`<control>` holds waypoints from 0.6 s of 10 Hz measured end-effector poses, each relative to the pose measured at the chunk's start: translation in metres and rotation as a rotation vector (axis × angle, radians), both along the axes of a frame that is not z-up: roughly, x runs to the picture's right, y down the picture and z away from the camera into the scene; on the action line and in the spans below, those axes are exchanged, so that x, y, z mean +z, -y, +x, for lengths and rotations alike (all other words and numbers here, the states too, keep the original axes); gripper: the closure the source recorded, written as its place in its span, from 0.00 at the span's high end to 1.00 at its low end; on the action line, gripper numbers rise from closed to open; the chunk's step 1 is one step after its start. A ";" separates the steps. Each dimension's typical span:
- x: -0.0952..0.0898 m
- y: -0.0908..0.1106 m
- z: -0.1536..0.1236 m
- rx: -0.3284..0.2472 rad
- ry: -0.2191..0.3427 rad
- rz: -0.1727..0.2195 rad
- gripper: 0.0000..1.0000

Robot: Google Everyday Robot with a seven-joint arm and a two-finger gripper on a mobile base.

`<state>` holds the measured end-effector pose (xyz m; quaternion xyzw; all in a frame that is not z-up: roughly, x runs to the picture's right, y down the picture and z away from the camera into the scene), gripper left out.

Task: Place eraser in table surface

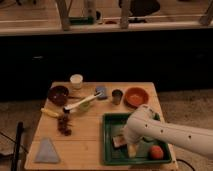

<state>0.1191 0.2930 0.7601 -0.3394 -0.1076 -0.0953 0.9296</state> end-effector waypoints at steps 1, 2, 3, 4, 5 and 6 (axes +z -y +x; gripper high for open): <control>0.003 0.000 -0.001 -0.002 -0.001 -0.003 0.64; 0.006 0.001 -0.004 -0.005 0.003 -0.007 0.52; 0.009 0.002 -0.005 -0.006 0.005 -0.010 0.41; 0.010 0.003 -0.005 -0.006 0.007 -0.011 0.35; 0.012 0.002 -0.006 -0.010 0.010 -0.016 0.21; 0.013 0.003 -0.006 -0.011 0.014 -0.015 0.13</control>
